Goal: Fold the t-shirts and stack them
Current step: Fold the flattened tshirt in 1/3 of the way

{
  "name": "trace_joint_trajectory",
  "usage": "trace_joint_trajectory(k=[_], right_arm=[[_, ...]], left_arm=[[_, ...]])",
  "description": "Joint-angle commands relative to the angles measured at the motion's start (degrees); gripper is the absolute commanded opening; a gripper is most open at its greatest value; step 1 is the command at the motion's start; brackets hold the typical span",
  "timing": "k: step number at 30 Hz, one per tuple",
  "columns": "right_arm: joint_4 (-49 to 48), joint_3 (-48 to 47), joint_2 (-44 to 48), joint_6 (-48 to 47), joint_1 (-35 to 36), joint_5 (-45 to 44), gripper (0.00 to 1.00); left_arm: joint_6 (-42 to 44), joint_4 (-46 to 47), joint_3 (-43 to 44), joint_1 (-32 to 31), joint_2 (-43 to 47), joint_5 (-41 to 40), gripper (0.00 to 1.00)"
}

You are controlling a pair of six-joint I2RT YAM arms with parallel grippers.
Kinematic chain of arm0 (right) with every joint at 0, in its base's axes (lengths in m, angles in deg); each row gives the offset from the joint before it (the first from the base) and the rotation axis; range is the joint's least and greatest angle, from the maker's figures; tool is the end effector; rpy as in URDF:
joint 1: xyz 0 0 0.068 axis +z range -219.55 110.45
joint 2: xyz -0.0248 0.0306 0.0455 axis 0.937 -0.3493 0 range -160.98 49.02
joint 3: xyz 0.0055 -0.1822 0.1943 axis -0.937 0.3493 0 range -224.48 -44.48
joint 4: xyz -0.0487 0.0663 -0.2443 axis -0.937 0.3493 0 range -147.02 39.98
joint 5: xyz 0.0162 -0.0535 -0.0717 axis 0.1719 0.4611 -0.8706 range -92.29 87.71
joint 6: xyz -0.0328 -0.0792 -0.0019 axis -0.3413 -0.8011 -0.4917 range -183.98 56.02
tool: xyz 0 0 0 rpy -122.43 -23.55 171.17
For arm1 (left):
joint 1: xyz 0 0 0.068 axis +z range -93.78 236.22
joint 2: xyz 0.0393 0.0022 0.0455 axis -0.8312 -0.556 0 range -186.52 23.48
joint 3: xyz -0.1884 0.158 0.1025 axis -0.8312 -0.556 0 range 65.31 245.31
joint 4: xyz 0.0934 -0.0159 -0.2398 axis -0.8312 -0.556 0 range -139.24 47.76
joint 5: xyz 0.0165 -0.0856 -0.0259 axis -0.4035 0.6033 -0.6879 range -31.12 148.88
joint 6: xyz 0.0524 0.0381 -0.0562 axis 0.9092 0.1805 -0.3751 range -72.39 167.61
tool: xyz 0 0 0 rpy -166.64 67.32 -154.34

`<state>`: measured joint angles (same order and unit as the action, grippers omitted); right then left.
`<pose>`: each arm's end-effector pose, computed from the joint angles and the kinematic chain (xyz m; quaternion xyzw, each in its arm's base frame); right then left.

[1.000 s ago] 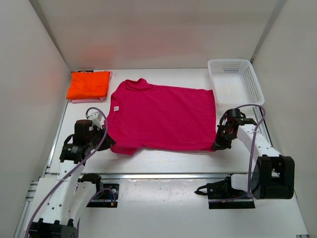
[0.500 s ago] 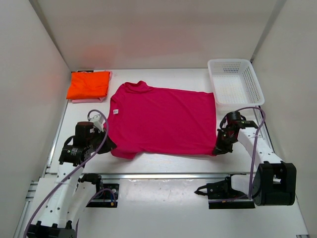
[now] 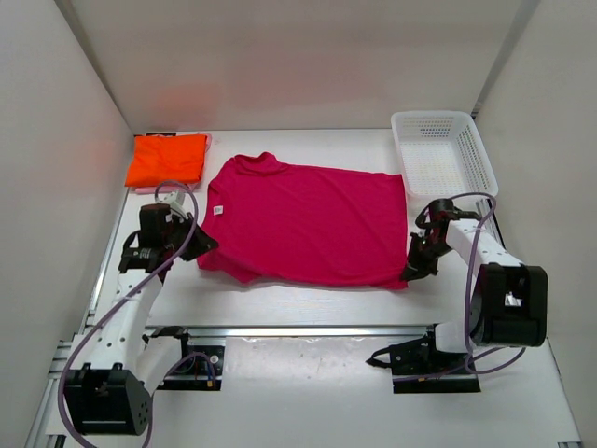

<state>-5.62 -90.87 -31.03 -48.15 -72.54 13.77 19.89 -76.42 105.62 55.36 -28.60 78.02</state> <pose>0.2229 0.0094 0.1372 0.1558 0.9770 0.1434 0.0268 0.2109 -0.0279 0.2216 -0.1516 0.9036 -0.2406 0.3204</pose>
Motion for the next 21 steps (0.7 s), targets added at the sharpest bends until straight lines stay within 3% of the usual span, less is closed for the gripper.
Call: trace_joint_trajectory(k=[1,21], right_arm=[[-1.2,-4.8,-1.6,-1.5,-0.8,1.2,0.00],[-0.6,-17.5,-13.9,-3.2,1.1,3.5,0.00]], left_arm=[[-1.3,6.0,4.2,0.9,-1.4,1.2,0.00],[-2.3,11.7,15.4,1.9,-19.4,0.6,0.00]])
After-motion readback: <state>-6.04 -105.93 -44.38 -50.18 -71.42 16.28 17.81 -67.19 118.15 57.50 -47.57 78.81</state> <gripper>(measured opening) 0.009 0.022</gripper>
